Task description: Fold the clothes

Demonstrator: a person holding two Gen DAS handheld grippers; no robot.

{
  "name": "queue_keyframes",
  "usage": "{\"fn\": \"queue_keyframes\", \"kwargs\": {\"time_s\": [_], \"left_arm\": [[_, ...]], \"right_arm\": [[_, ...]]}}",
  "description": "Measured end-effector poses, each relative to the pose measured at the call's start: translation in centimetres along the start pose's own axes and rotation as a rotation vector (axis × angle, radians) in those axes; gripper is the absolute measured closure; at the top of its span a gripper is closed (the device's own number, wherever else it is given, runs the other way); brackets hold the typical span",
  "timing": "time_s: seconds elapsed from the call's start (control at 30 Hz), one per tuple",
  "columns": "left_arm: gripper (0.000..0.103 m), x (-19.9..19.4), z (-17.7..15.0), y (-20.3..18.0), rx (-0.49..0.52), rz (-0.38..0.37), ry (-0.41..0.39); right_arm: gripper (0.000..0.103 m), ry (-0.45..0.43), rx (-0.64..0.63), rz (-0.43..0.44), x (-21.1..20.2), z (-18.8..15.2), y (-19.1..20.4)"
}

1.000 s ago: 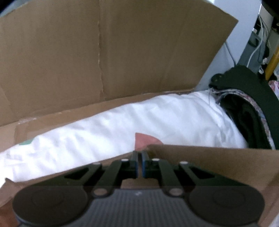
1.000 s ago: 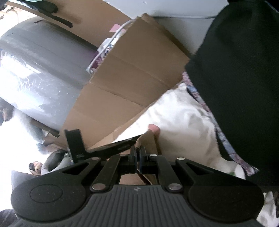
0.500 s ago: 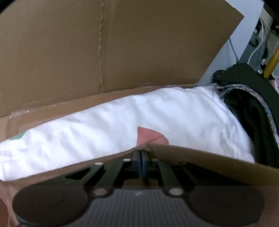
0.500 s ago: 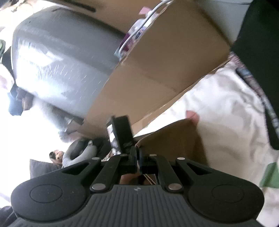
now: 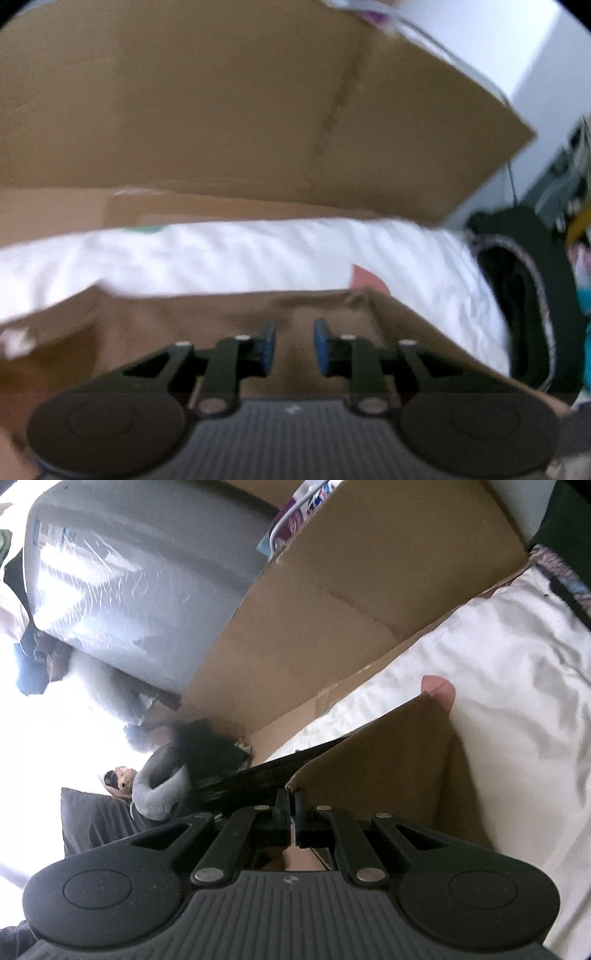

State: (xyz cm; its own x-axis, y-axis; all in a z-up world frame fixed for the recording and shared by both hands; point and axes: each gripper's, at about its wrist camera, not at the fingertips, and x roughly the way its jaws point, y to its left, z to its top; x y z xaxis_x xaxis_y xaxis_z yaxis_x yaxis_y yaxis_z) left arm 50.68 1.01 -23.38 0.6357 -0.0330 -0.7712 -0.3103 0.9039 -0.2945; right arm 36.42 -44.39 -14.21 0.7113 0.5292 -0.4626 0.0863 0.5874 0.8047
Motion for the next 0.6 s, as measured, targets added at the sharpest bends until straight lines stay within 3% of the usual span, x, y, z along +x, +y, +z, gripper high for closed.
{"fn": "queue_keyframes", "kwargs": {"time_s": [0.23, 0.4, 0.6], "left_arm": [[0.072, -4.7, -3.0, 3.0, -0.157, 0.078, -0.083], [0.072, -5.1, -3.6, 3.2, -0.13, 0.089, -0.084], [0.072, -5.4, -3.8, 4.1, -0.195, 0.094, -0.119]], "right_arm": [[0.103, 0.051, -0.051, -0.022, 3.2, -0.4, 1.1], [0.103, 0.086, -0.074, -0.044, 5.6, -1.3, 1.5], [0.103, 0.088, -0.106, -0.076, 7.7, -1.8, 2.0]]}}
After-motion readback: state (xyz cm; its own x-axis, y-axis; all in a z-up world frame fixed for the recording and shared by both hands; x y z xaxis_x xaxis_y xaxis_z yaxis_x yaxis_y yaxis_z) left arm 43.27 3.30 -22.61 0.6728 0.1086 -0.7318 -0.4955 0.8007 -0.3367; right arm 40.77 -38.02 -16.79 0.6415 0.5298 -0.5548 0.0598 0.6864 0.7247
